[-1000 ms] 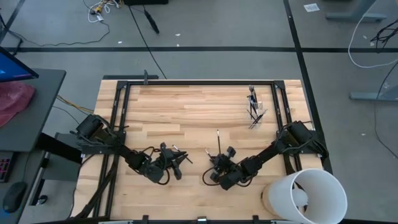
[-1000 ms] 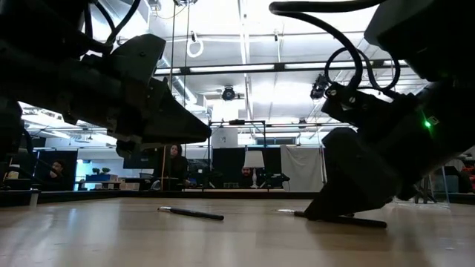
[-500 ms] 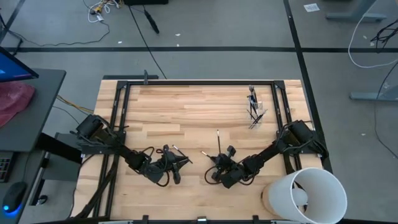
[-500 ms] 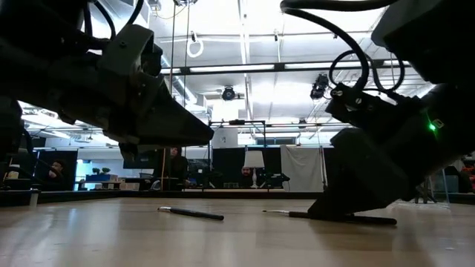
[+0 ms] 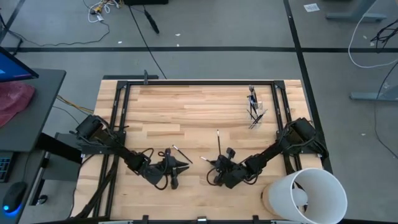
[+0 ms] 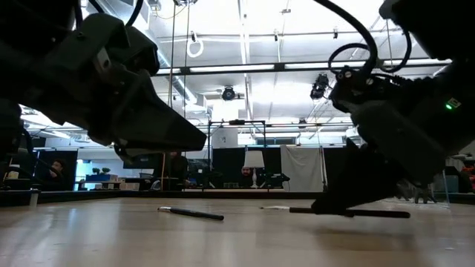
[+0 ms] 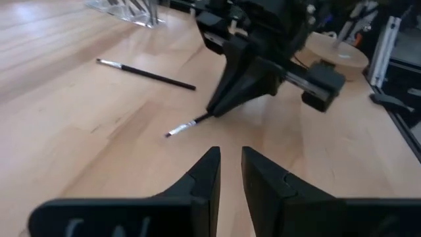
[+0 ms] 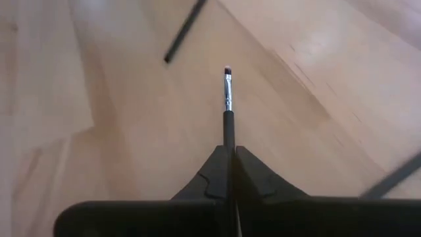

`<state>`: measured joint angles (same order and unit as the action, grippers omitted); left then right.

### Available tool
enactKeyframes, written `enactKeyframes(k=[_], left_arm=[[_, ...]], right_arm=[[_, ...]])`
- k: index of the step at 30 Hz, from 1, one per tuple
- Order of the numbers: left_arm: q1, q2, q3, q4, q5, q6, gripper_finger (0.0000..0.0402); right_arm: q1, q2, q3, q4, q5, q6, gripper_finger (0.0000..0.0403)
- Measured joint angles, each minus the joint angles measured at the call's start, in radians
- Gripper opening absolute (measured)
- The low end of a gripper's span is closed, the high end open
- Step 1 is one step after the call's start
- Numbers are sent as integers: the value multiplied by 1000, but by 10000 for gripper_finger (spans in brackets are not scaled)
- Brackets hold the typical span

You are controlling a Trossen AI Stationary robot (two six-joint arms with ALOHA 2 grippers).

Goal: Put items in baskets/containers
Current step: Put the eyeshadow brush into the transparent organizer

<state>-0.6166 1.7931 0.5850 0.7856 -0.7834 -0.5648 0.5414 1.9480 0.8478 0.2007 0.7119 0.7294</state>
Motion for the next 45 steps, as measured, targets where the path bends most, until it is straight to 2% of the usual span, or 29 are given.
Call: enactKeyframes(k=[7,10,12,19,21,24,28,35,40,45], left_arm=[[0,0,0,-6,7,0,64],[0,0,0,-6,7,1,64],[-4,0,0,-6,7,0,64],[-14,25,0,39,1,11,66],[-1,60,0,102,1,37,71],[28,132,0,278,6,119,85],[77,205,19,523,55,283,119],[151,219,101,730,265,486,196],[154,217,129,780,290,557,223],[162,215,166,783,290,558,219]], right_arm=[[2,-3,2,80,18,-63,8],[2,-5,-29,193,26,-92,8],[3,-16,-87,331,32,-132,8],[4,-57,-322,990,39,-330,8],[3,-59,-348,1128,20,-394,8],[3,-59,-357,1246,-16,-483,8],[3,-59,-335,1323,-86,-570,8],[7,-59,-296,1340,-137,-639,8],[21,-59,-296,1368,-152,-663,8],[30,-59,-296,1370,-155,-662,8]])
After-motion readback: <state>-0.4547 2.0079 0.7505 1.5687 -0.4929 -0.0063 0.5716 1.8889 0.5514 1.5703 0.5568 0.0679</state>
